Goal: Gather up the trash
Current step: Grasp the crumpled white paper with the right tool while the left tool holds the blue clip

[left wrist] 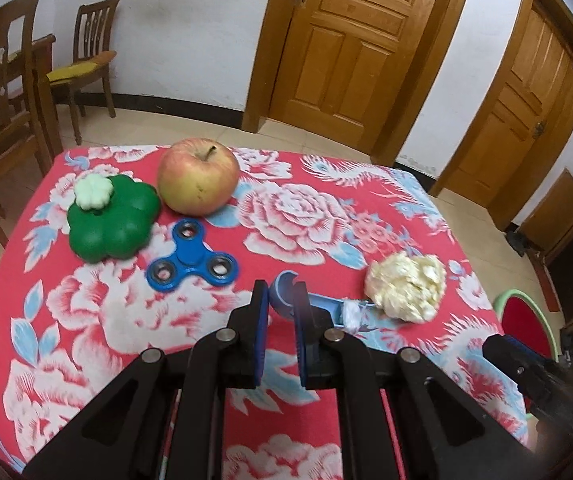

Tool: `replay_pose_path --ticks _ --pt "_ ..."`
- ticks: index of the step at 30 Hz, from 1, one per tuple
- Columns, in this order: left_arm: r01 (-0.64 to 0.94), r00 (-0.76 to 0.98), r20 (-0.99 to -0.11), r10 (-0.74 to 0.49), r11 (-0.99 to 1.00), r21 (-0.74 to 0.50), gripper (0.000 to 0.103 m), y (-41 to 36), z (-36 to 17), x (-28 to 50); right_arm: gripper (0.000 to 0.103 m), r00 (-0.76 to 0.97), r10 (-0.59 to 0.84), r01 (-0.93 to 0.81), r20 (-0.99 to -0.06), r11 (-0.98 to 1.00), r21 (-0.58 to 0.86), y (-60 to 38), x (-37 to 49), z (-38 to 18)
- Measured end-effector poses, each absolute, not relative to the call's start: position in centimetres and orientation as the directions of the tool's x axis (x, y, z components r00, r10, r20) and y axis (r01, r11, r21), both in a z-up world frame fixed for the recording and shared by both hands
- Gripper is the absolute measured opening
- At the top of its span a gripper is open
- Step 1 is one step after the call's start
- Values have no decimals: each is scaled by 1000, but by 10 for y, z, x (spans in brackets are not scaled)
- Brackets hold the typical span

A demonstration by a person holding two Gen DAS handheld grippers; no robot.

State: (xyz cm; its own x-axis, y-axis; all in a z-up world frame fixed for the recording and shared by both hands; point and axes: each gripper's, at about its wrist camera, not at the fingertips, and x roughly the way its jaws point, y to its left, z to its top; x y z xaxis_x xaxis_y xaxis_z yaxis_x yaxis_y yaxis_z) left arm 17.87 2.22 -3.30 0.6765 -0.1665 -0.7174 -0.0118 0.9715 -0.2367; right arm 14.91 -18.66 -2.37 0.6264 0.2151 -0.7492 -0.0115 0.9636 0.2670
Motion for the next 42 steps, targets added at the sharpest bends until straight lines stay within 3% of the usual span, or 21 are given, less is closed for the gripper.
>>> replay_pose_path --ticks 21,23,24,28,42 --pt "-45 660 -734 -159 967 -249 11 34 -54 202 55 575 259 -73 -776 961 267 -155 214 -61" --pt "-43 659 -735 -160 967 -249 11 33 -54 202 50 570 266 -86 -777 960 265 -153 215 -63" --pt "-43 658 -736 -161 967 -250 11 33 -54 203 39 564 272 -93 -779 959 268 -151 215 -64" --pt "-43 656 -737 -162 967 -250 11 32 -54 202 34 571 279 -97 -772 957 274 -151 214 -63" --pt "5 673 -714 -196 965 -261 11 14 -35 184 33 626 298 -81 -720 944 321 -177 177 -32"
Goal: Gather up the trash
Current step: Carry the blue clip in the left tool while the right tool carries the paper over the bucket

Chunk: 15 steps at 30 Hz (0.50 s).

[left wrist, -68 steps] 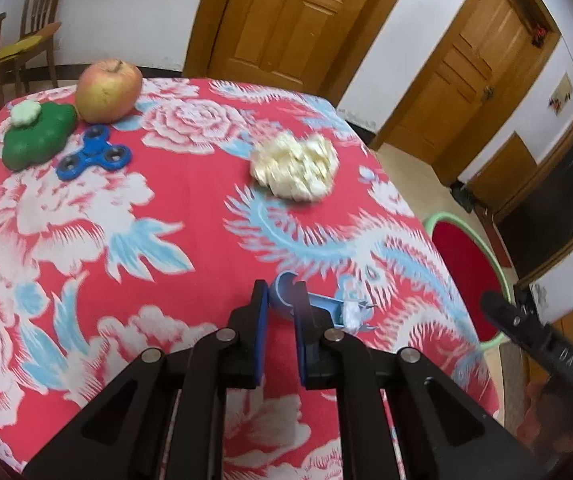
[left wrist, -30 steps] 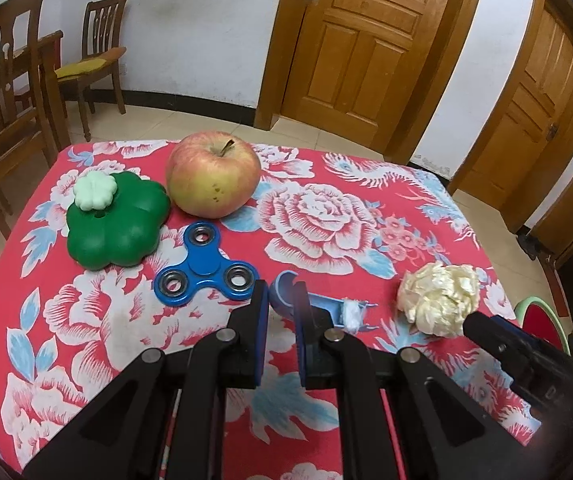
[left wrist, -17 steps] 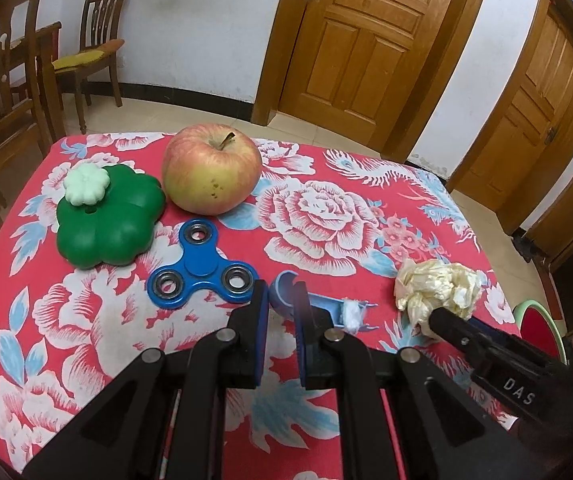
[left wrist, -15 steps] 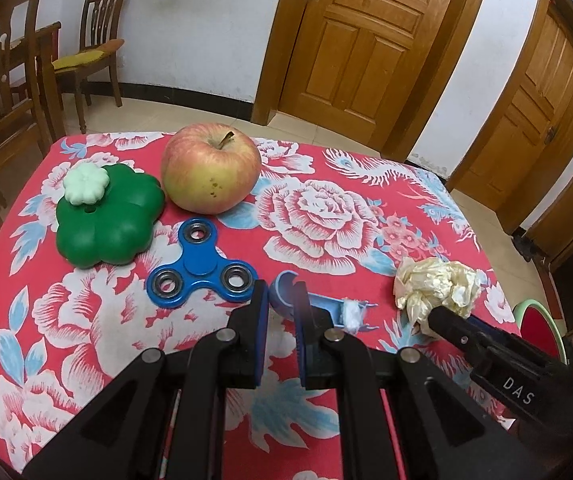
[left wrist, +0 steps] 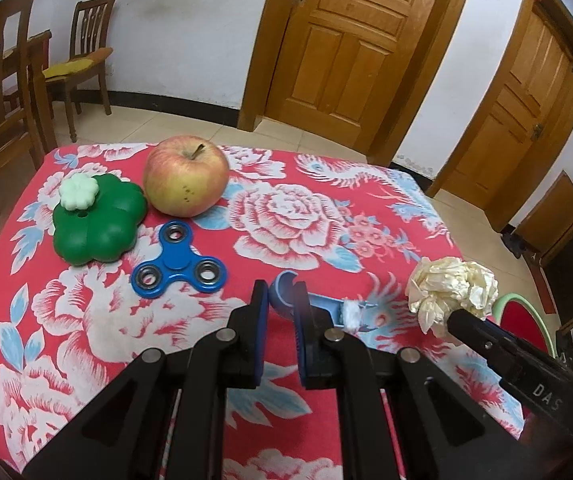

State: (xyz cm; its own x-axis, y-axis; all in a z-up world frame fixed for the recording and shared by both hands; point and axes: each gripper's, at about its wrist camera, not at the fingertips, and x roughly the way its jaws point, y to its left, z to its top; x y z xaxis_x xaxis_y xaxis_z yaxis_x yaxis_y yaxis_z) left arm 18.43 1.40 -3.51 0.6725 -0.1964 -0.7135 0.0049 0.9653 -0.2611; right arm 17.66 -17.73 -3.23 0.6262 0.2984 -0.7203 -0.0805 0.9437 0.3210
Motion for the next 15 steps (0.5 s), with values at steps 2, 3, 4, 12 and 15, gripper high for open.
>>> replay_pose_path --ticks 2,3,4,12,15 --pt "17 674 -710 -206 965 -263 11 10 -32 180 33 634 298 -81 -714 943 322 -181 171 -28" --pt "22 674 -709 -208 965 -263 11 8 -30 179 33 637 297 -79 -711 943 323 -183 167 -26" --pt "29 674 -708 -213 965 -262 11 6 -29 177 33 641 294 -74 -709 943 324 -186 164 -24" --pt "80 675 -695 -247 961 -264 11 -13 -17 162 33 677 268 -44 -686 945 325 -208 138 -5" --pt "107 675 -689 -265 959 -263 11 -22 -11 155 33 684 255 -32 -684 946 321 -215 129 0"
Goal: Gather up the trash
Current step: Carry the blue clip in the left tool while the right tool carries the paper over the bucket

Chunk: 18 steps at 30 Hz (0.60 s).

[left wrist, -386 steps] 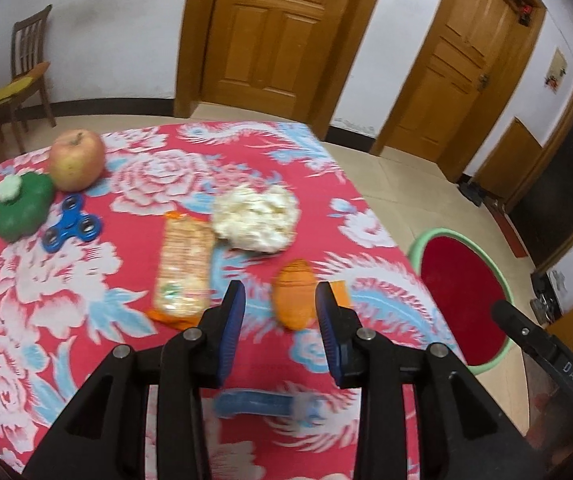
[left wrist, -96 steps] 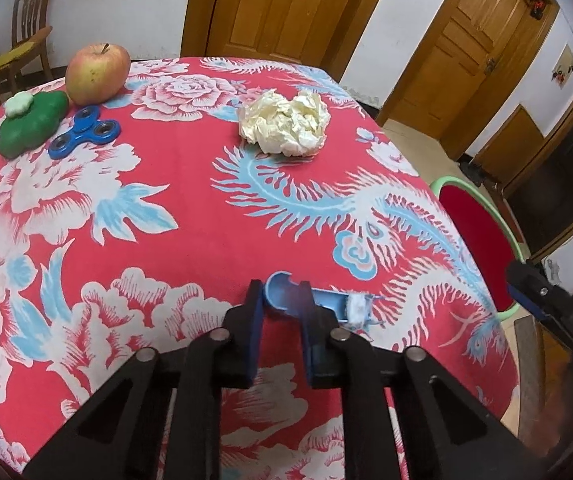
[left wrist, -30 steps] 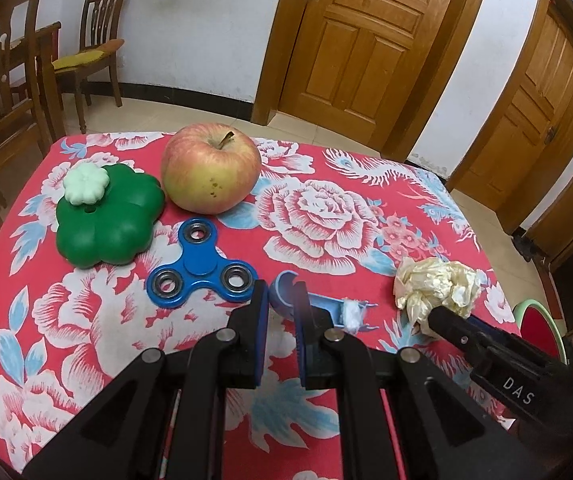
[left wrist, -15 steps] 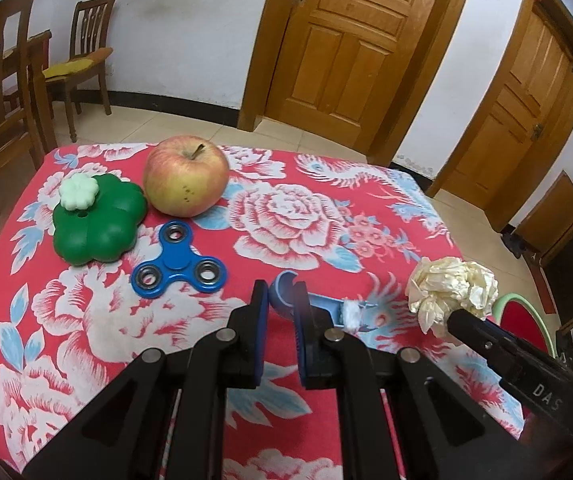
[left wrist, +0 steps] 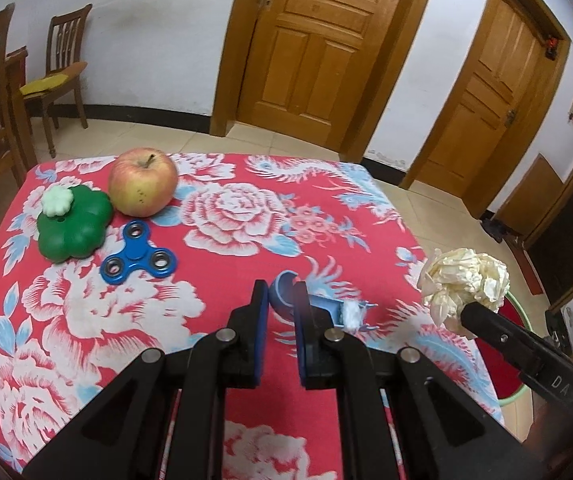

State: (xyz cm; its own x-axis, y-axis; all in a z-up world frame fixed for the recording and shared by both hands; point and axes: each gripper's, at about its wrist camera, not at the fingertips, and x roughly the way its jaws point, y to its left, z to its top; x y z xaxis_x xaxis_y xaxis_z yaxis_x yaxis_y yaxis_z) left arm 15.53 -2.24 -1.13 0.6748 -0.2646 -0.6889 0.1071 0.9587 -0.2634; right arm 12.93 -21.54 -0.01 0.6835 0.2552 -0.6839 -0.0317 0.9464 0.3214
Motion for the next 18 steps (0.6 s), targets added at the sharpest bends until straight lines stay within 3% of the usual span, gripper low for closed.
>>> replay_pose_path --ticks 18 --pt "265 649 -666 -369 929 -257 11 -84 12 126 33 735 130 119 -666 941 316 -279 69 10"
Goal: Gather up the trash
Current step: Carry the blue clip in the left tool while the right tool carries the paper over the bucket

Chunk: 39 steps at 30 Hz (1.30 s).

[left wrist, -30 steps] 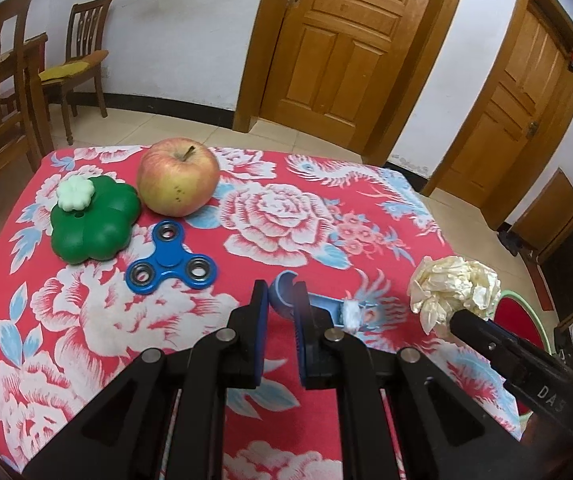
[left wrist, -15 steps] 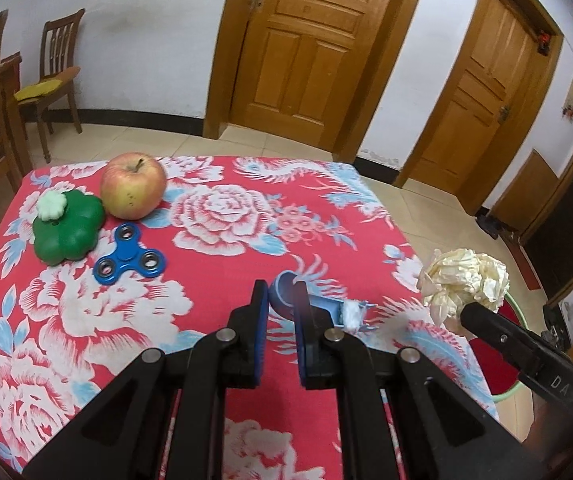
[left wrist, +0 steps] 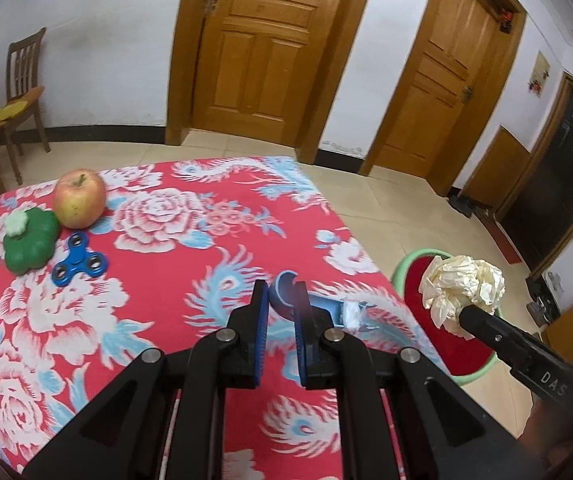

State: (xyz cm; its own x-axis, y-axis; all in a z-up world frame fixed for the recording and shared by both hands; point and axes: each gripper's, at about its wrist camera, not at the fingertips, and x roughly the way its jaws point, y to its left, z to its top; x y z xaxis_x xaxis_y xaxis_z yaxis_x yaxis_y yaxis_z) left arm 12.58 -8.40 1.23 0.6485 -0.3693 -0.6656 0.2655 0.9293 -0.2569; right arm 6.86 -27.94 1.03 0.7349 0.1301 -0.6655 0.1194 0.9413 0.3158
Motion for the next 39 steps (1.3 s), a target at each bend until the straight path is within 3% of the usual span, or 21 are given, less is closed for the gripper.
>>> replay_pose_path --ticks 39 --pt "522 473 -751 -461 833 -183 11 -260 -25 140 38 666 -52 446 -744 828 341 -410 44 -39"
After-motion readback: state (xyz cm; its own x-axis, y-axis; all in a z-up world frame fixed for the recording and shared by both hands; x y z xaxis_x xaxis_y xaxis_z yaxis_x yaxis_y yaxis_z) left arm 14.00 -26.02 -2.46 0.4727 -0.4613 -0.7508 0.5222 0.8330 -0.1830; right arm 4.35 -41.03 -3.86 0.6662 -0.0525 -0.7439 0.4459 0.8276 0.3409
